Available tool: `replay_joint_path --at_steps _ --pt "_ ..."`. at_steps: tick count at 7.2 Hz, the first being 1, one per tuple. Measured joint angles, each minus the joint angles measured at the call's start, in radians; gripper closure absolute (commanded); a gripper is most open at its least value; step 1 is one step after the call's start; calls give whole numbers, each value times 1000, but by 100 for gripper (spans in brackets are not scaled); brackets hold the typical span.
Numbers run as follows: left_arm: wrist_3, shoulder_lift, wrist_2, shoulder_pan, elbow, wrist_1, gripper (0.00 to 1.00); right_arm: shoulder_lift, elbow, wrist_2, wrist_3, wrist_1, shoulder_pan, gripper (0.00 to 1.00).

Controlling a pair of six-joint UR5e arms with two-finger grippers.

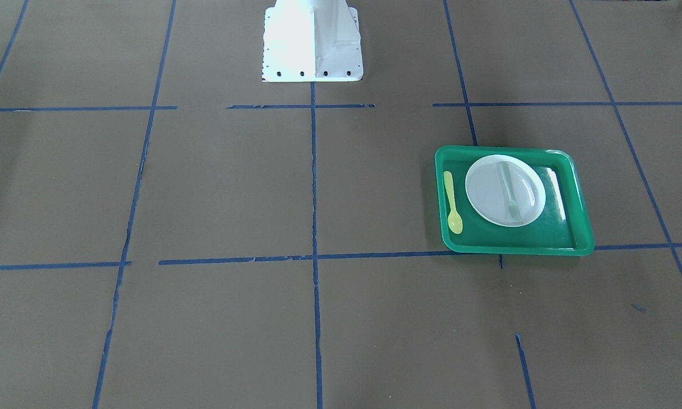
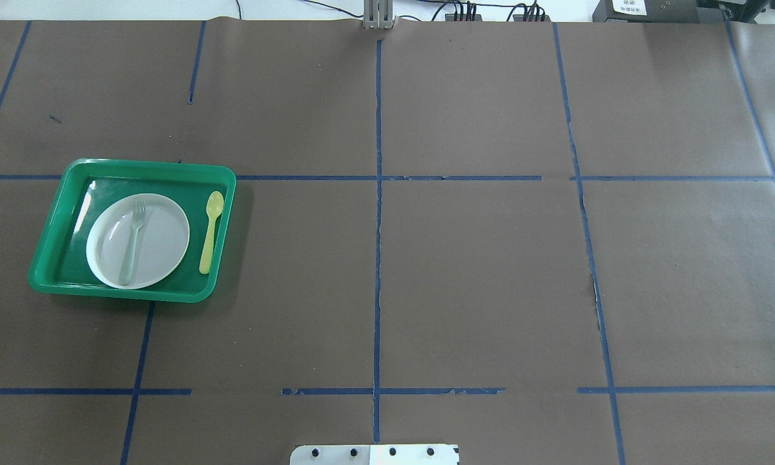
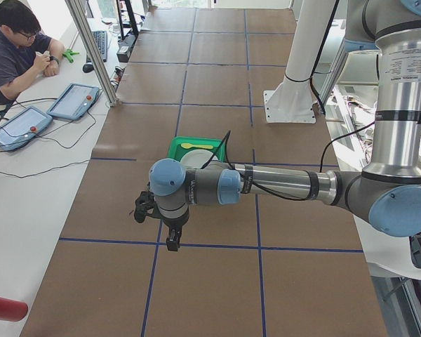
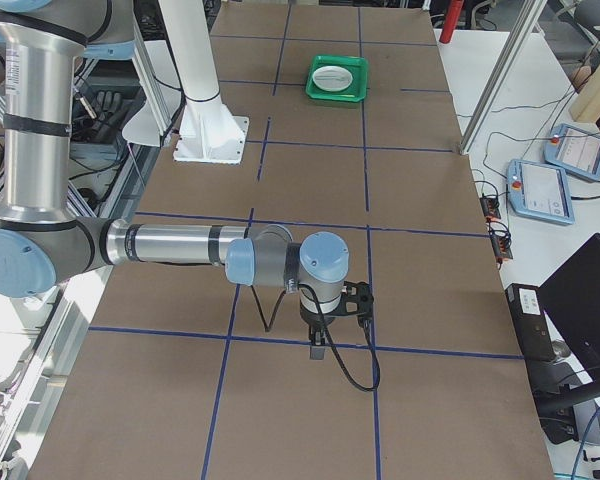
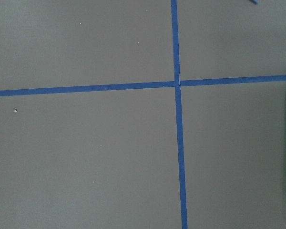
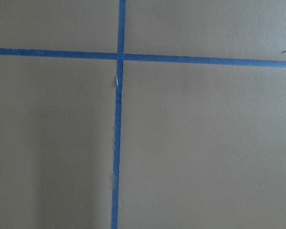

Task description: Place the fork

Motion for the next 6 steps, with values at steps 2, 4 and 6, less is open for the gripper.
replay_joint_path --at_steps 2,4,6 --pt "-126 -15 6 108 -93 -17 0 0 0 0 0 0 0 0" --pt "-339 -19 19 276 -202 -59 0 0 0 0 0 0 0 0" --pt "-595 -31 85 435 -234 -176 0 0 0 0 0 0 0 0"
